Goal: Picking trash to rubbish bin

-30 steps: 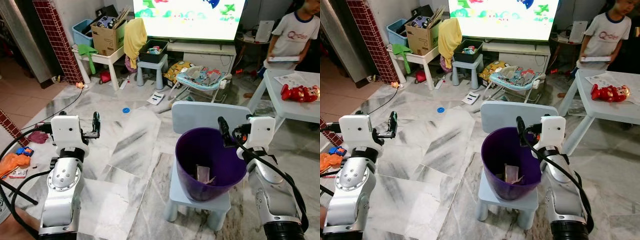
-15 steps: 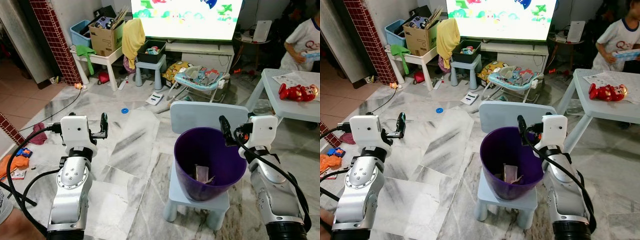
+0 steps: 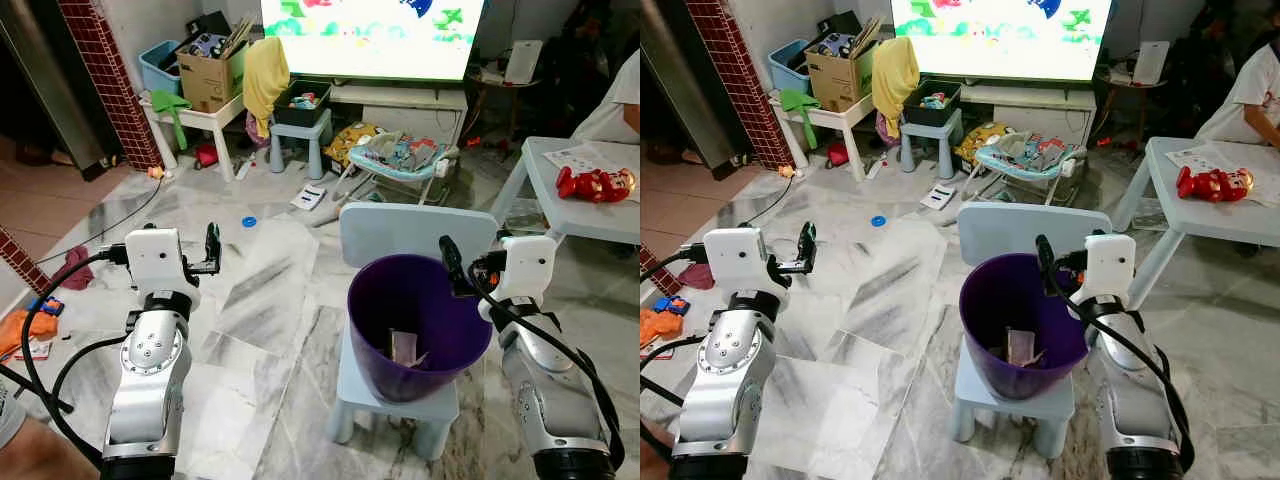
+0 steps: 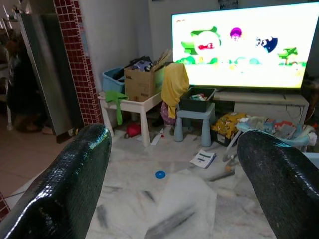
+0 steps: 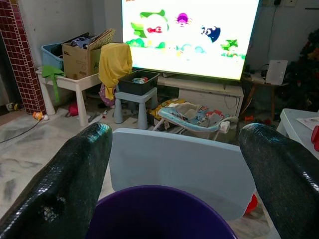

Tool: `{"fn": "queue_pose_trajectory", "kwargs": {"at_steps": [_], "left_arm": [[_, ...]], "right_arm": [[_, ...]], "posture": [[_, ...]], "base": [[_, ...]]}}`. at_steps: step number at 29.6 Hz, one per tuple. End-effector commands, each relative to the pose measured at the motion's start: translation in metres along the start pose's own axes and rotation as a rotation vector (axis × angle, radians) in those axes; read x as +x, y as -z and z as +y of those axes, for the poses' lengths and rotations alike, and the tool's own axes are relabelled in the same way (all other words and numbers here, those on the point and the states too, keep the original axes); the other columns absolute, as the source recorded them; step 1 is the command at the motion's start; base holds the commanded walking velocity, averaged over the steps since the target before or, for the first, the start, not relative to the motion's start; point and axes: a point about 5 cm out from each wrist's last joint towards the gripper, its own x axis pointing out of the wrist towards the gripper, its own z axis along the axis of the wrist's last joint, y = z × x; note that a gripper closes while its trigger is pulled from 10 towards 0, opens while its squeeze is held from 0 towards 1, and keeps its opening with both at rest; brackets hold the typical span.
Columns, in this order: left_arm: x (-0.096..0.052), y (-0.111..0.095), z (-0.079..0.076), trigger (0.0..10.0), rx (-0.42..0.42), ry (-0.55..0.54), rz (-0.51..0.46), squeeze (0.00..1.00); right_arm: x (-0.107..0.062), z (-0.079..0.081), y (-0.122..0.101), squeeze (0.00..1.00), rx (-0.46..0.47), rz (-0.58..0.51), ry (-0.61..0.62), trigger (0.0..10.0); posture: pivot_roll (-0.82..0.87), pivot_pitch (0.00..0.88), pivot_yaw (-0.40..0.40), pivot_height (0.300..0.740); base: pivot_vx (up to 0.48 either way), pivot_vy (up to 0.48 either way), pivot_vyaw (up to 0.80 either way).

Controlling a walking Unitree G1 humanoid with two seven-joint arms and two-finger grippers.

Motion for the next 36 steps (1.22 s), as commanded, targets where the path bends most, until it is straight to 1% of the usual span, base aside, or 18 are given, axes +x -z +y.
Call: {"fn": "queue_pose_trajectory", "kwargs": {"at_steps": [1,6,36], "left_arm": [[0.0018,0.0004,-0.0016,10.0,0.007,0.011,0.009,0.00],[0.0022,0.0003,-0.0014,10.0,0.011,0.011,0.008,0.00],[0.0043,0.0008,-0.0011,10.0,0.018,0.019,0.013,0.00]], "right_arm": [[-0.0008,0.0032,-0.0035,0.00,-0.005,-0.013,-0.004,10.0],[-0.0008,0.0032,-0.0034,0.00,-0.007,-0.012,-0.003,10.0],[0.0014,0.0059,-0.0032,0.00,-0.004,-0.013,-0.009,10.0]], "posture": [[0.05,0.000,0.016,0.740],[0.05,0.000,0.016,0.740],[0.05,0.000,0.021,0.740]], "base": [[0.000,0.000,0.00],[-0.114,0.000,0.00],[-0.303,0.000,0.00]]}}
